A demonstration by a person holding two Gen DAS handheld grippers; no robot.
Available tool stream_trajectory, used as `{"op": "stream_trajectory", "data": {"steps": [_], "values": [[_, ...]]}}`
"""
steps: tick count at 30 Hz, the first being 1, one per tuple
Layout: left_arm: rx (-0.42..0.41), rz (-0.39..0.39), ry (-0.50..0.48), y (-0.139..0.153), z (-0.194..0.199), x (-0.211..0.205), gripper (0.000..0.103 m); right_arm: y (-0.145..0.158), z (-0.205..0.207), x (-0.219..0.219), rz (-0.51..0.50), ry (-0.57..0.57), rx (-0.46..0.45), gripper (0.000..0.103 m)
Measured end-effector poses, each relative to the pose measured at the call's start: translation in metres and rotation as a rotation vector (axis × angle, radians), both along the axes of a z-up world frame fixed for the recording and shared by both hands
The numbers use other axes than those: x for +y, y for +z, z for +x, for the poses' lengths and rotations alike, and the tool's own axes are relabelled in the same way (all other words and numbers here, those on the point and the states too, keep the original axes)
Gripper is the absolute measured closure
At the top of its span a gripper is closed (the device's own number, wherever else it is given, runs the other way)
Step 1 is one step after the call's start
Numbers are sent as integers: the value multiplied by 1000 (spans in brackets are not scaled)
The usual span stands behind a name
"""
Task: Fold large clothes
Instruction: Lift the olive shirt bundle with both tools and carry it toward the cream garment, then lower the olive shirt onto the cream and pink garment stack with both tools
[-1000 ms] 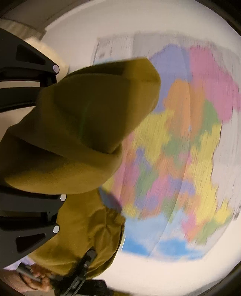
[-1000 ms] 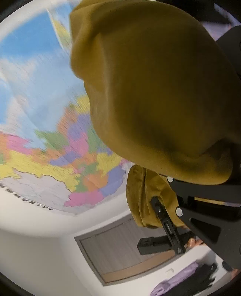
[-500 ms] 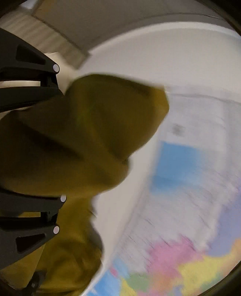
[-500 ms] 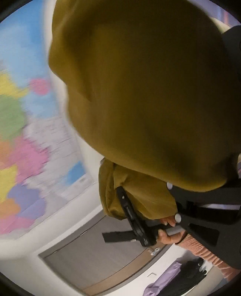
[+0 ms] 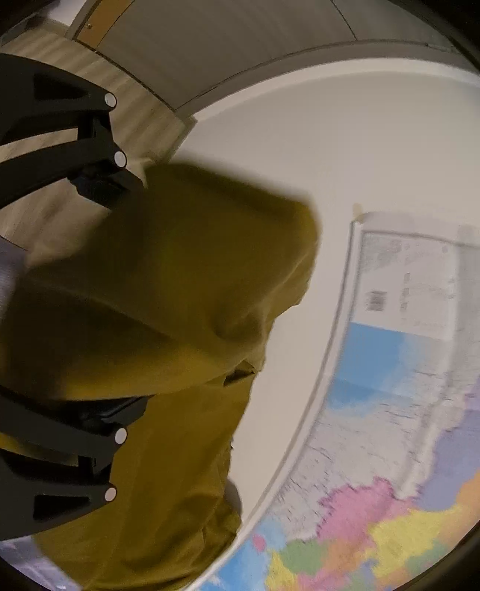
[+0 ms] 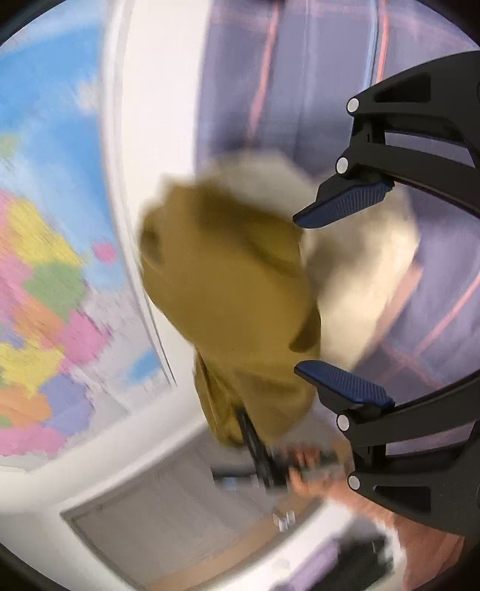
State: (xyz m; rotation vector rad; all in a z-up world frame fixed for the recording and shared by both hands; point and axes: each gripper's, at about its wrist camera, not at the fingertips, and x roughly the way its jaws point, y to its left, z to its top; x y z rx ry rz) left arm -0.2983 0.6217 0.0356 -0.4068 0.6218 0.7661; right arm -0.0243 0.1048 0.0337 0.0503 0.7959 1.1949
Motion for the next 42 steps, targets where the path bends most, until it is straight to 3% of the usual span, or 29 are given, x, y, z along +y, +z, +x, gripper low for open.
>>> {"op": "stream_trajectory", "data": {"steps": [2, 5, 9, 10, 11, 13, 14, 16, 18, 19, 24, 28, 31, 33, 37, 42], "values": [[-9, 36, 3, 9, -12, -10, 24, 9, 7, -13, 27, -67, -24, 38], [-22, 123, -8, 30, -22, -32, 24, 27, 15, -7, 39, -90, -77, 38], [-27, 155, -29, 38, -9, -41, 24, 28, 30, 20, -4, -99, -102, 33], [5, 169, -22, 34, 0, -40, 22, 20, 37, 33, -40, -81, -63, 38], [39, 173, -15, 27, 10, -36, 20, 15, 39, 35, -41, -66, -29, 56], [99, 155, 17, 10, 24, -21, 20, 3, 37, 42, -46, -5, 3, 81], [115, 138, 28, 3, 28, -15, 20, -3, 34, 45, -54, 8, 0, 86], [130, 17, 52, -23, 34, 11, 20, -16, 31, 41, -57, 15, 19, 88], [106, -50, 59, -37, 33, 22, 20, -33, 24, 40, -112, 24, 30, 88], [99, -45, 63, -38, 33, 23, 20, -34, 20, 40, -128, 25, 14, 87], [132, 85, 111, -21, 33, -3, 21, -17, 17, 34, -121, 4, -10, 80], [95, 180, 120, -1, 23, -30, 21, -6, 14, 25, -114, 3, -37, 70], [48, 216, 59, 11, 19, -56, 20, 16, 9, 13, -78, -25, -107, 67], [36, 231, 2, 13, 23, -74, 20, 29, 8, 12, -50, -19, -131, 59], [22, 208, -111, 9, 41, -108, 19, 54, 4, 32, -6, 11, -192, 52], [20, 174, -189, 0, 64, -141, 19, 47, 8, 75, -35, 69, -165, 52]]}}
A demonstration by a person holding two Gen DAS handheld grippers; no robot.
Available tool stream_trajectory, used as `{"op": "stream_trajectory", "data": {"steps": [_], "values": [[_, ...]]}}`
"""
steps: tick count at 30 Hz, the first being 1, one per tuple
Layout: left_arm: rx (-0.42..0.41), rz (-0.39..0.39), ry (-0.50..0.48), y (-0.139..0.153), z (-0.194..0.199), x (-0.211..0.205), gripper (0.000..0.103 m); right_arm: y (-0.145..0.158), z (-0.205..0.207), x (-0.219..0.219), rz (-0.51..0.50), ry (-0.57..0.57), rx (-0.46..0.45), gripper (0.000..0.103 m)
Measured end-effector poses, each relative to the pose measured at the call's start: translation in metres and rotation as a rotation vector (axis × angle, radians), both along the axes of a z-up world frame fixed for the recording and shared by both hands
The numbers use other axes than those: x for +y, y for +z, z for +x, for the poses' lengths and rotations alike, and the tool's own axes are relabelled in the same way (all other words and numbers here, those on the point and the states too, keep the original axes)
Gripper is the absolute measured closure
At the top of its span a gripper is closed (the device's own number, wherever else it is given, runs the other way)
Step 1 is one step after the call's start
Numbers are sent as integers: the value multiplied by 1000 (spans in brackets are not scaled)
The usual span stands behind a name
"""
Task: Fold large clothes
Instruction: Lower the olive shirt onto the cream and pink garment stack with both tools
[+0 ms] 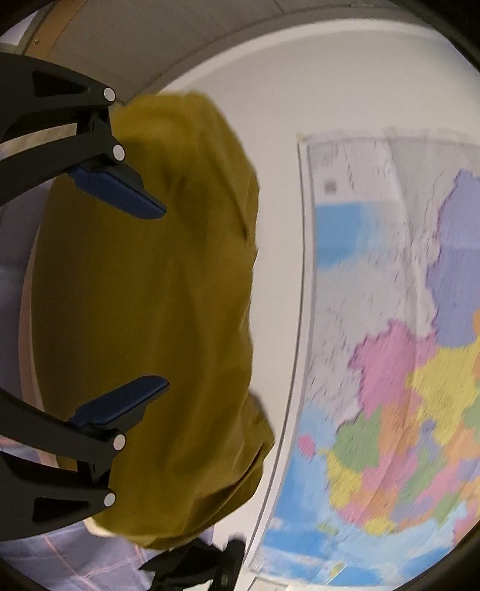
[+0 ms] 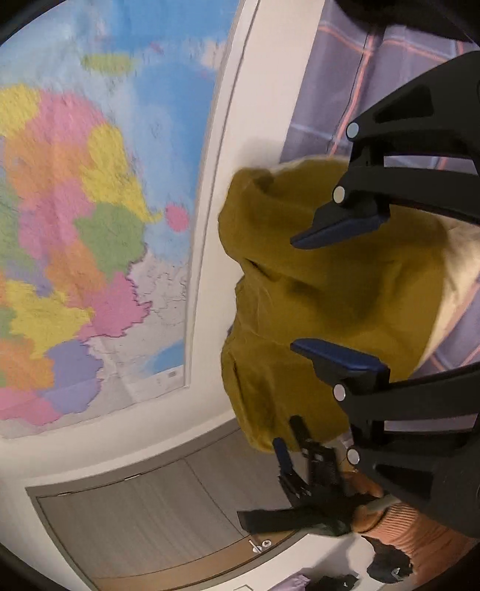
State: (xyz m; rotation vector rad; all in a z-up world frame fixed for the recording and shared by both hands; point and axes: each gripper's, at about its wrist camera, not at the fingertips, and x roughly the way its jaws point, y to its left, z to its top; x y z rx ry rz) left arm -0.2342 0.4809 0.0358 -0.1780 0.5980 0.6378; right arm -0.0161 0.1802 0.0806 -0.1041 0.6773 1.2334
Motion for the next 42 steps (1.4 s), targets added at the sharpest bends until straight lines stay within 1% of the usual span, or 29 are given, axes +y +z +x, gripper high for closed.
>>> {"op": "stream_trajectory", "data": {"steps": [1, 2, 3, 4, 5, 7, 9, 12, 14, 15, 18, 19, 21, 23, 24, 26, 29, 32, 34, 36, 40, 42], "values": [[6, 4, -8, -2, 8, -2, 19, -7, 2, 8, -20, 13, 17, 54], [14, 10, -16, -7, 12, -6, 19, -17, 6, 16, -47, 7, 40, 52], [20, 6, -21, -9, 15, -8, 19, -30, 11, 23, -80, 18, 75, 52], [28, -3, -27, -13, 19, -9, 19, -45, 17, 28, -111, 31, 124, 55], [34, -8, -26, -16, 20, -10, 19, -55, 21, 27, -114, 21, 152, 56], [43, -7, -22, -24, 22, -10, 19, -64, 25, 24, -104, 30, 181, 56], [47, -8, -18, -28, 22, -9, 19, -65, 26, 21, -95, 33, 190, 57], [41, -10, -15, -29, 21, -7, 19, -59, 23, 20, -115, 36, 169, 55], [36, -13, -13, -30, 21, -6, 19, -53, 18, 16, -110, 37, 148, 54], [33, -16, -12, -30, 21, -5, 19, -50, 18, 13, -102, 38, 140, 54], [23, -20, -11, -31, 19, -3, 18, -35, 13, -2, -35, 19, 97, 52], [20, -21, -8, -32, 19, -2, 18, -35, 13, -4, -30, 25, 99, 50], [13, -32, -8, -35, 20, 3, 16, -43, 12, -1, -53, 33, 111, 50], [17, -44, -6, -41, 22, 7, 16, -62, 11, 5, -113, 43, 118, 51], [27, -43, -6, -44, 24, 8, 16, -72, 11, 7, -125, 40, 127, 50], [40, -39, 3, -48, 27, 8, 16, -79, 11, 7, -129, 40, 142, 50], [36, -38, 12, -44, 25, 5, 16, -74, 10, 1, -121, 39, 150, 50], [9, -44, 6, -35, 18, -3, 16, -63, 5, -8, -97, 37, 128, 49], [2, -37, -5, -30, 15, -11, 16, -56, 0, -14, -76, 32, 108, 46], [3, -35, -15, -27, 16, -18, 16, -51, -7, -19, -52, 37, 102, 46], [2, -21, -17, -24, 15, -34, 16, -45, -24, -21, -34, 53, 37, 46], [-3, -27, -27, -24, 14, -39, 16, -47, -28, -19, -49, 63, 26, 46]]}}
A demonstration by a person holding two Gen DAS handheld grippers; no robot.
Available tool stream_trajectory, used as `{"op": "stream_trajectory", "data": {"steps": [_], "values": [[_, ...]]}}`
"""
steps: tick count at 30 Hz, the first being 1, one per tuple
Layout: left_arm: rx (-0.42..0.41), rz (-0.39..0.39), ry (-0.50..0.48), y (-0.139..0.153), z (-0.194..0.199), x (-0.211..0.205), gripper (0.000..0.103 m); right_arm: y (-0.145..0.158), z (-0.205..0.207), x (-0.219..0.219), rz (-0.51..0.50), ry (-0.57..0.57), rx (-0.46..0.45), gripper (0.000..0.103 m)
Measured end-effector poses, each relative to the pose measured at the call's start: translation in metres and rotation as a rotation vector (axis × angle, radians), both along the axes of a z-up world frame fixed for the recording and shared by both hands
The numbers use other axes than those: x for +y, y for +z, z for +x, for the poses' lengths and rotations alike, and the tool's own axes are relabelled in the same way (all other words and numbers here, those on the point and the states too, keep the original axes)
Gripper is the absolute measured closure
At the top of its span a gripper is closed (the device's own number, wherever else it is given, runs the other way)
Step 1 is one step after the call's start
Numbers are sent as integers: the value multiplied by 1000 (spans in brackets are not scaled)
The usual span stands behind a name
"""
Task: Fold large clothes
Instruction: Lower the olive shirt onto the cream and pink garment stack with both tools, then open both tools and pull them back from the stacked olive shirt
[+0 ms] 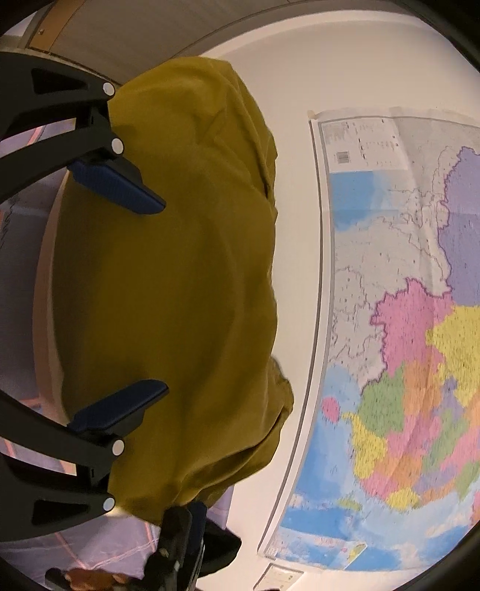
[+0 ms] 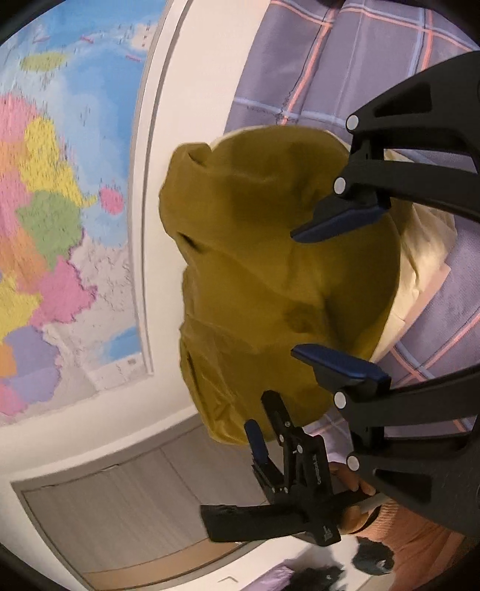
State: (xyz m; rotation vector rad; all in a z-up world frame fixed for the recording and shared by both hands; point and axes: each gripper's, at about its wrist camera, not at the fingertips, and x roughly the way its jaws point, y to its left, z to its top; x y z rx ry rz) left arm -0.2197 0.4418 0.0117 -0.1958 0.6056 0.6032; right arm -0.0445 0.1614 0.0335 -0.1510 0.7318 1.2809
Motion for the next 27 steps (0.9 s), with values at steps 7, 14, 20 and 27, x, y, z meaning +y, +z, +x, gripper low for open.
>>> {"op": "stream_trajectory", "data": {"steps": [7, 14, 20, 27], "values": [[44, 14, 9, -8, 6, -8, 15, -30, -5, 19, -79, 39, -5, 39], [36, -1, 28, -1, 1, -18, 15, -18, -10, 10, -50, 25, -10, 33], [25, -15, 10, 3, -6, -34, 10, -13, -15, -2, -22, 12, -10, 28], [17, -23, 7, 0, -8, -51, 7, -10, -28, -15, -21, 0, -46, 22]]}}
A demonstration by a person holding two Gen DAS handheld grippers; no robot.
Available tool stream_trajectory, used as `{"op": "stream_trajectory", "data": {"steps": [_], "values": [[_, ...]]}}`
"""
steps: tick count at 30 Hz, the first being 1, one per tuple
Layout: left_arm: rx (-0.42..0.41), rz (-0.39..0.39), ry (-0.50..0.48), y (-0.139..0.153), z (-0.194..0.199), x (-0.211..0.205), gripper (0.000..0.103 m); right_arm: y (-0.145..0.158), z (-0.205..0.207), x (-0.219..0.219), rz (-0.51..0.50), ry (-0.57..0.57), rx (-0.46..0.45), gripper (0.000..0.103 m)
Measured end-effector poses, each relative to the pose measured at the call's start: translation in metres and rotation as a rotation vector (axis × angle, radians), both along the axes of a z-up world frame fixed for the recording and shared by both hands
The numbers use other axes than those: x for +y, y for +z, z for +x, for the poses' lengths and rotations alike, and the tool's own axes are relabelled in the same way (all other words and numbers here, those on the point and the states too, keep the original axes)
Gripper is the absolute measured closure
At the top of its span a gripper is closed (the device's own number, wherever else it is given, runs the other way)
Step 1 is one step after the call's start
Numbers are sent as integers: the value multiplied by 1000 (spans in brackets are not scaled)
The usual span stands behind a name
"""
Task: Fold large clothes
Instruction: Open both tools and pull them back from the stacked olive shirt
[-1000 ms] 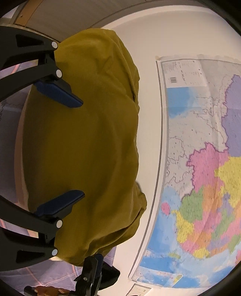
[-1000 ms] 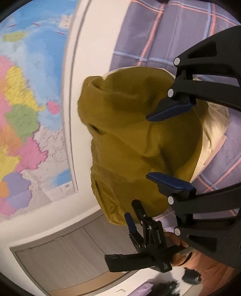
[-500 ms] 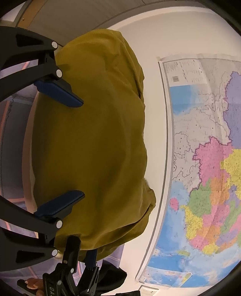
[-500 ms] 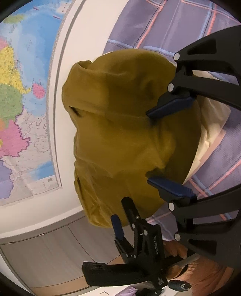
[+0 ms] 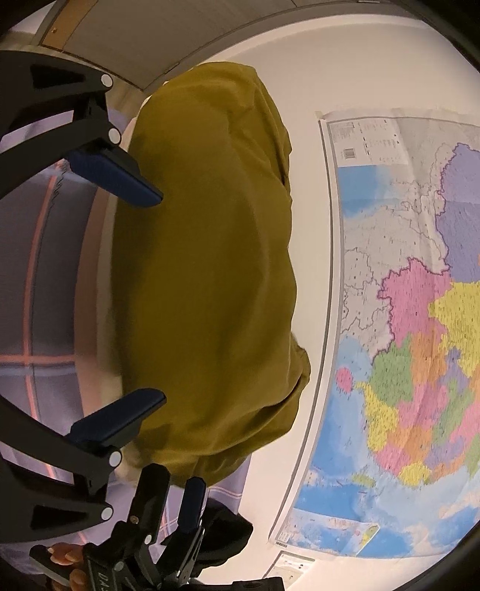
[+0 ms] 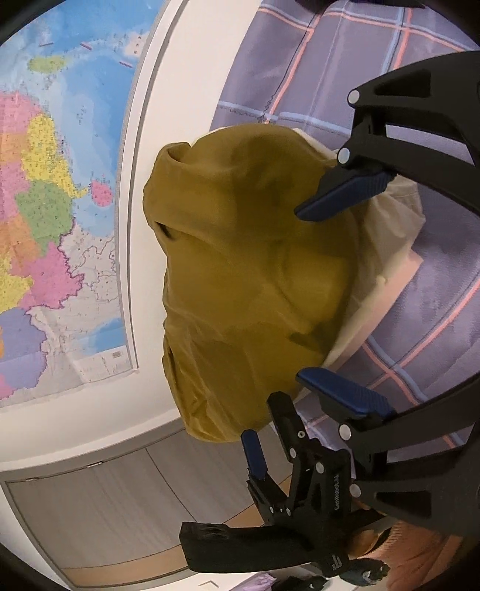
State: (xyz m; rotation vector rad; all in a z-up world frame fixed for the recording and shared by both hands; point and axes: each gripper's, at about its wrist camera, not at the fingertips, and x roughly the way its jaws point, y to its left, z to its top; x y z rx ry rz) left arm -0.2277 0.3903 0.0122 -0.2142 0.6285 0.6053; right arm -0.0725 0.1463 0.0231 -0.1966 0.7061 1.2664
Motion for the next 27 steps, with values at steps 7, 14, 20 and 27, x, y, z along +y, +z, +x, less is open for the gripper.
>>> {"op": "stream_trajectory", "data": {"steps": [7, 14, 20, 27], "values": [[-13, -8, 29, -4, -4, -14, 7, -3, -16, -11, -3, 2, -28, 9], [-14, 3, 50, -6, -9, -26, 7, -6, -22, -23, 8, -15, -27, 6], [-57, 42, 68, -3, -17, -36, 7, -5, -30, -32, 14, -19, -50, 6], [-66, 30, 115, 0, -25, -40, 7, -4, -39, -41, 16, -22, -65, 6]]}}
